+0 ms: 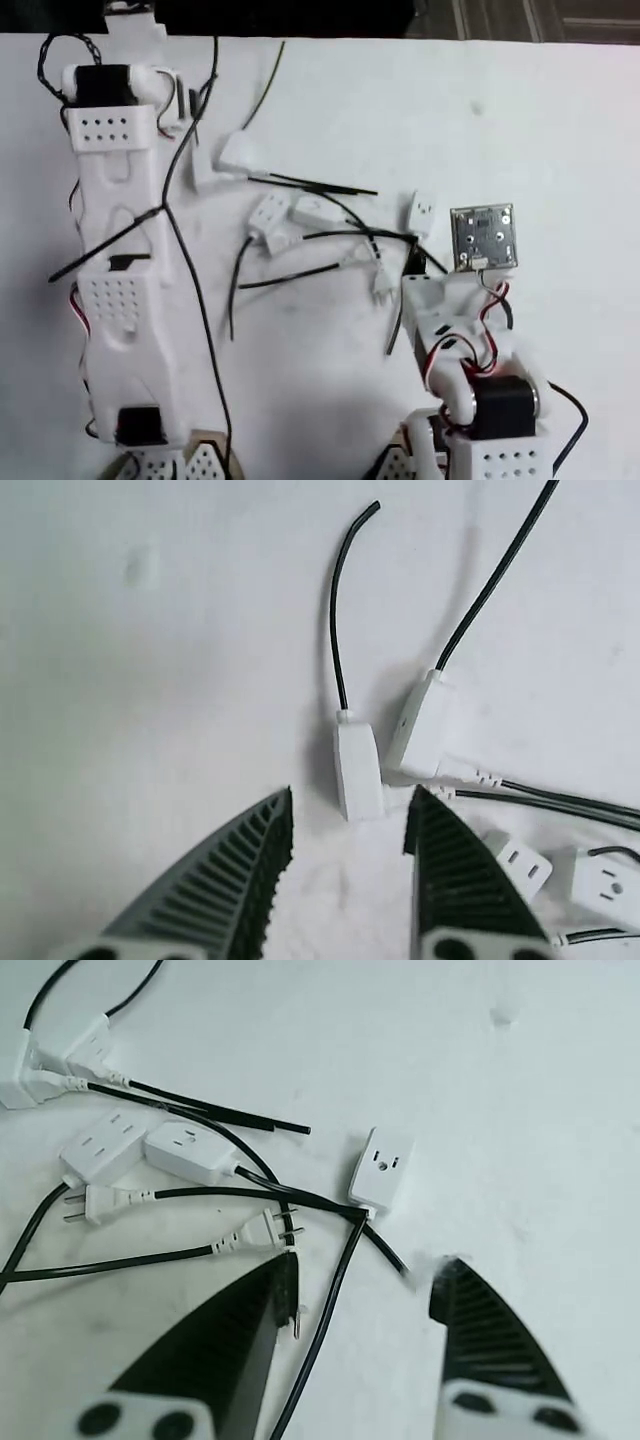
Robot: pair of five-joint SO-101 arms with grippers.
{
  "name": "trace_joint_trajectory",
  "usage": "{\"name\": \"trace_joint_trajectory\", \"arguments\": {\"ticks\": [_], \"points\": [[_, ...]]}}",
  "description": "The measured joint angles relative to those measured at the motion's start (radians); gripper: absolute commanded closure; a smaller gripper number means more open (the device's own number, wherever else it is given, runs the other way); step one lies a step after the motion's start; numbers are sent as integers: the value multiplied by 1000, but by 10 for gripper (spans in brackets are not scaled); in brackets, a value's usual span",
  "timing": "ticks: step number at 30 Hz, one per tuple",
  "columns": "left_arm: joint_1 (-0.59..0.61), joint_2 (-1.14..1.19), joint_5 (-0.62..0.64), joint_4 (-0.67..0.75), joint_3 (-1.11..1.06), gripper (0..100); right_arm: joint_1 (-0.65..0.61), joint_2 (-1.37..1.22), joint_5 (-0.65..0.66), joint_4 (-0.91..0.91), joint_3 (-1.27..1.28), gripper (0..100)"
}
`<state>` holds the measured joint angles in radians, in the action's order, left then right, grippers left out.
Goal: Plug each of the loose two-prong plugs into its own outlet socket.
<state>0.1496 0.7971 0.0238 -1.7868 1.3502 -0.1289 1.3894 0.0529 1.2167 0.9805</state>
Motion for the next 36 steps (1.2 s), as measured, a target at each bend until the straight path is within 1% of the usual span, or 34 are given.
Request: {"name": "trace_joint_trajectory", "arguments": {"ticks": [3, 6, 8, 12, 16, 18, 23, 27, 32, 36], "points": [[0, -12, -26, 0, -83, 846, -31, 11, 0, 0, 6, 787], [0, -98, -26, 0, -209, 846, -44, 0, 0, 0, 8, 787], [0, -186, -26, 0, -296, 846, -46, -9, 9, 0, 8, 787], [0, -393, -26, 0, -485, 846, -51, -118, 68, 0, 8, 787], [0, -586, -35, 0, -723, 846, -51, -203, 133, 0, 8, 787], [0, -666, -52, 21, -852, 846, -49, -226, 175, 0, 8, 787], [0, -852, -97, 149, -1201, 846, -51, -272, 215, -5, 8, 789], [0, -1013, -97, 284, -1485, 845, -54, -359, 218, -71, 8, 789], [0, -1198, -118, 463, -1830, 845, -104, -571, 218, -87, -91, 789], [0, -1304, -158, 586, -2065, 845, -106, -789, 218, -87, -218, 789]]}}
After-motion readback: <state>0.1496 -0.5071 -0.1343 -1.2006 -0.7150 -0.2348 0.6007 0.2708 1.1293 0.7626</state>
